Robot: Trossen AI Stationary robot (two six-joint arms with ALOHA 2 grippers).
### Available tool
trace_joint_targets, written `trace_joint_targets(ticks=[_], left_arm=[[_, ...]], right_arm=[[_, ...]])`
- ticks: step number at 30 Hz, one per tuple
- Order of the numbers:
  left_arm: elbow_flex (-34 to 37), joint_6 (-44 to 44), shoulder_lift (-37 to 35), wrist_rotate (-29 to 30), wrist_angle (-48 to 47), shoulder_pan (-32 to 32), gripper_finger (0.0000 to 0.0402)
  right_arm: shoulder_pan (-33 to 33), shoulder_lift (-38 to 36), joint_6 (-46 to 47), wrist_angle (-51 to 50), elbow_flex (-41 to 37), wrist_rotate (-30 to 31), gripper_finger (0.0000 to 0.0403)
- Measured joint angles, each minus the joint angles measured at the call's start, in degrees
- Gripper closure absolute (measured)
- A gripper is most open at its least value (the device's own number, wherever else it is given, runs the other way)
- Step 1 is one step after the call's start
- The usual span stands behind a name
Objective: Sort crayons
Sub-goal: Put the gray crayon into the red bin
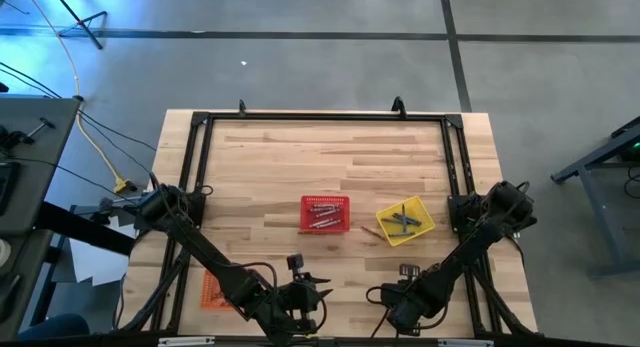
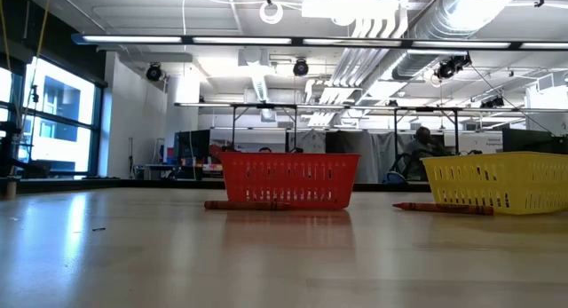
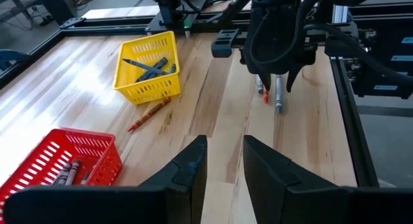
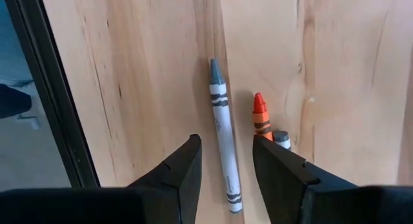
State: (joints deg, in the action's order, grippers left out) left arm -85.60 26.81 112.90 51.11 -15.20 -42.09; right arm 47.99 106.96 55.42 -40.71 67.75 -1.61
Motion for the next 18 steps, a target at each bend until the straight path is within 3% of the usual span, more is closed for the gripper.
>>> trace_joint_targets(ticks=[18], left_arm=[[0.0,0.0,0.0,-1.3,0.0,0.0,0.0316]], right_arm=[[0.0,0.0,0.0,1.5,0.0,1.2,0.0269]])
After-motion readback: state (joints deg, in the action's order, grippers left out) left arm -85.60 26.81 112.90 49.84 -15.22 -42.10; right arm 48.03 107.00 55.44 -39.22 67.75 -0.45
